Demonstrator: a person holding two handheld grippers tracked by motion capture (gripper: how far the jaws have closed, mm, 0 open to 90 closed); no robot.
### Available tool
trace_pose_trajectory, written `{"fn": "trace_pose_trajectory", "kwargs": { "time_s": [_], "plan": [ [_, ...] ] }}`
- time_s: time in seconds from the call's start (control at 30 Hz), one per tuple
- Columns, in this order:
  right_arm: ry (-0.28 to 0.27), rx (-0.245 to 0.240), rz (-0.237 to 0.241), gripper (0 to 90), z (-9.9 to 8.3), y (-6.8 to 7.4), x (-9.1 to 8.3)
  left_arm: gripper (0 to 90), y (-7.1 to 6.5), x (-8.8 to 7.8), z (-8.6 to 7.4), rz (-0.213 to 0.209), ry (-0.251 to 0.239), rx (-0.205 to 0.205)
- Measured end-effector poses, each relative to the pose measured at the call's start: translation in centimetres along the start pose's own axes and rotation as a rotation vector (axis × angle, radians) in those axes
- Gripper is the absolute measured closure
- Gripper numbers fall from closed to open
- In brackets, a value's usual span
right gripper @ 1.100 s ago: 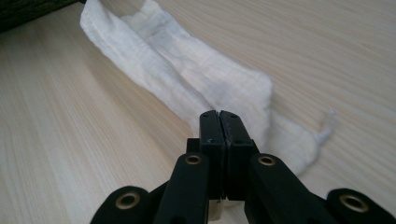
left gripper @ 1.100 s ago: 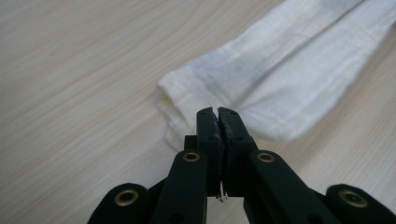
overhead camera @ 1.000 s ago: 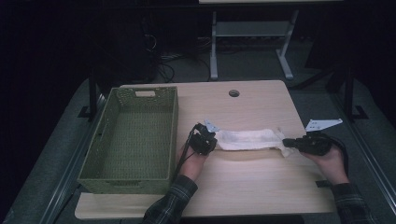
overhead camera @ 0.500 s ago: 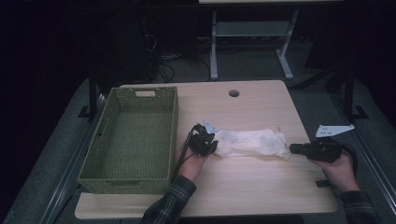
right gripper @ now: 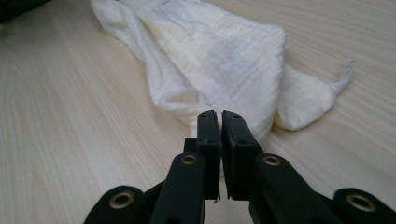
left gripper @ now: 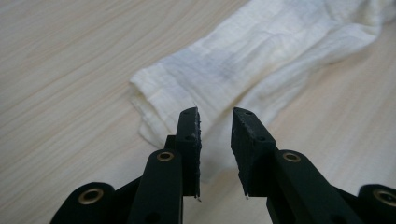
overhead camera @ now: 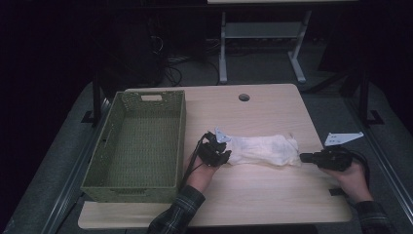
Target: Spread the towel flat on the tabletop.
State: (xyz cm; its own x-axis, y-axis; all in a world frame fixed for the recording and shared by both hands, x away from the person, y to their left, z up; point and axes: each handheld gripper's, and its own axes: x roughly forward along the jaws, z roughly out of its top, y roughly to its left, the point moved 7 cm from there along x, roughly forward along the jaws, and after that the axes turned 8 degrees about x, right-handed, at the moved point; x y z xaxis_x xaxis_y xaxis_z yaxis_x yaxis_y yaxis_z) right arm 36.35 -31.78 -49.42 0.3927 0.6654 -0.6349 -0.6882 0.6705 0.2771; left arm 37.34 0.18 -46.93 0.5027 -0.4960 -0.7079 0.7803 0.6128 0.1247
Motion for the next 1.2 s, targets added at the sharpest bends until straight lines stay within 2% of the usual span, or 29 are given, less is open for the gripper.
{"fn": "trace_pose_trajectory", "kwargs": {
  "time_s": [0.07,0.17,0.3,0.33,0.37,0.47,0.5,0.63,0.7,0.77,0.8,0.87,0.9,1.0,1.13,1.2],
  "plan": [
    [0.003,0.010,-0.003,87.2,0.1,-0.2,0.2,71.8,-0.6,-0.1,-0.1,-0.017,0.001,0.006],
    [0.002,0.013,-0.006,87.3,0.2,-0.4,0.4,69.0,-1.3,0.4,-0.5,-0.037,0.036,0.041],
    [0.005,0.012,-0.012,87.3,0.2,-0.5,0.3,65.8,-1.3,2.0,-1.1,-0.008,0.075,0.067],
    [0.004,0.010,-0.014,87.4,0.2,-0.6,0.3,66.5,-1.3,2.3,-1.3,0.003,0.085,0.080],
    [0.002,0.008,-0.014,87.4,0.2,-0.6,0.2,71.6,-1.1,2.7,-1.3,0.017,0.094,0.096],
    [0.000,0.013,-0.013,87.6,0.2,-0.8,0.3,87.4,-0.5,3.3,-1.2,0.007,0.089,0.076],
    [0.004,0.012,-0.017,87.6,0.1,-0.8,0.3,88.2,-0.2,3.4,-0.9,0.007,0.085,0.072],
    [0.005,0.015,-0.020,87.7,0.1,-1.0,0.3,89.0,0.5,3.9,0.3,0.012,0.041,0.048],
    [0.007,0.016,-0.024,87.7,0.1,-1.1,0.3,88.6,0.7,4.5,0.1,0.014,0.058,0.044],
    [0.008,0.014,-0.027,87.7,0.1,-1.2,0.3,82.2,0.9,5.4,-0.5,0.027,0.085,0.044],
    [0.010,0.011,-0.028,87.7,0.1,-1.2,0.4,80.6,0.9,5.6,-0.7,0.024,0.083,0.038],
    [0.016,0.015,-0.030,87.7,0.0,-1.2,0.4,79.6,1.2,5.5,-0.7,0.030,0.074,0.030],
    [0.016,0.015,-0.030,87.7,0.0,-1.2,0.4,77.7,1.3,5.4,-0.7,0.046,0.072,0.030],
    [0.020,0.014,-0.032,87.7,-0.1,-1.3,0.4,75.6,1.3,4.6,-0.5,0.031,0.054,0.013],
    [0.013,0.015,-0.033,87.7,0.0,-1.3,0.3,75.6,0.5,2.8,-0.2,0.015,0.017,0.015],
    [0.014,0.020,-0.033,87.7,0.0,-1.3,0.3,75.7,-0.1,2.0,-0.4,0.002,0.012,0.029]
  ]
}}
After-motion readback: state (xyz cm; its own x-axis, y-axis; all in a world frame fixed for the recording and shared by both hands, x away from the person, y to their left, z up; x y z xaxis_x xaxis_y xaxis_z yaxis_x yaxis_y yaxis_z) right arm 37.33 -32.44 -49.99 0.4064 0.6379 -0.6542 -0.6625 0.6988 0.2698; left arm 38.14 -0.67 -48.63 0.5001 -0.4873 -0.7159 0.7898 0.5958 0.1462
